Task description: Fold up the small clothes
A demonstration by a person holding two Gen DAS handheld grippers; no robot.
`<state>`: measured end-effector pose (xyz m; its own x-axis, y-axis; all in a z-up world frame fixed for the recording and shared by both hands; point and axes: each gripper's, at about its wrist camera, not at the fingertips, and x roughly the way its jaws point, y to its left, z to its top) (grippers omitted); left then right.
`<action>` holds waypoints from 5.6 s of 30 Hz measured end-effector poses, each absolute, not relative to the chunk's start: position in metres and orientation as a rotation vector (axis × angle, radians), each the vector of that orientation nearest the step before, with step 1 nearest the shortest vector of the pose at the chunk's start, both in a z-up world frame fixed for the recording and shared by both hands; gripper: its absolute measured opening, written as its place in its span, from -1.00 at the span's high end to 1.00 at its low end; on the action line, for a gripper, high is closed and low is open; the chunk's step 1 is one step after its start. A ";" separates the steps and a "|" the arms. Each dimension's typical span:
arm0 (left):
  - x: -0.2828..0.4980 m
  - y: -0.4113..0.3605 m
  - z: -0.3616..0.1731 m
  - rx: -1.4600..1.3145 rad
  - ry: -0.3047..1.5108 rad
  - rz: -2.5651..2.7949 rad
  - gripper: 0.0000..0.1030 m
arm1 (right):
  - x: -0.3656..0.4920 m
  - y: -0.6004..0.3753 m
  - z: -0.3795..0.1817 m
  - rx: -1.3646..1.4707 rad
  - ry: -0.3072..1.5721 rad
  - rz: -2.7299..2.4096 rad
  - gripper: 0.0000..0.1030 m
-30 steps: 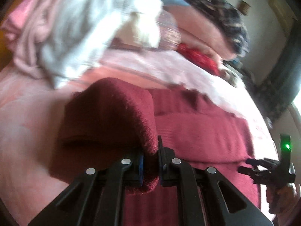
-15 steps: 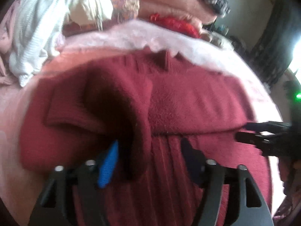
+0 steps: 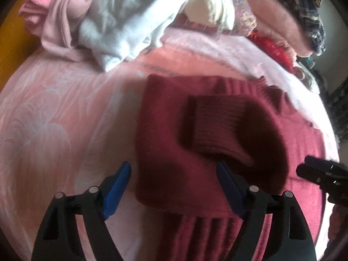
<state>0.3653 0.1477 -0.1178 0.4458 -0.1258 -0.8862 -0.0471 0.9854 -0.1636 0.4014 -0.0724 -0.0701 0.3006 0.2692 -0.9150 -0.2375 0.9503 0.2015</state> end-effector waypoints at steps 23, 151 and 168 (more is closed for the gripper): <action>0.371 0.132 -0.125 -0.120 1.070 -0.042 -0.56 | 0.384 -0.158 -0.103 -0.085 1.282 0.268 0.08; 0.098 0.145 -0.146 0.072 1.325 -0.109 -0.72 | 0.032 -0.314 -0.126 0.264 1.499 0.259 -0.21; 0.083 0.153 -0.146 -0.033 1.402 -0.187 0.35 | 0.030 -0.298 -0.138 0.362 1.468 0.242 0.68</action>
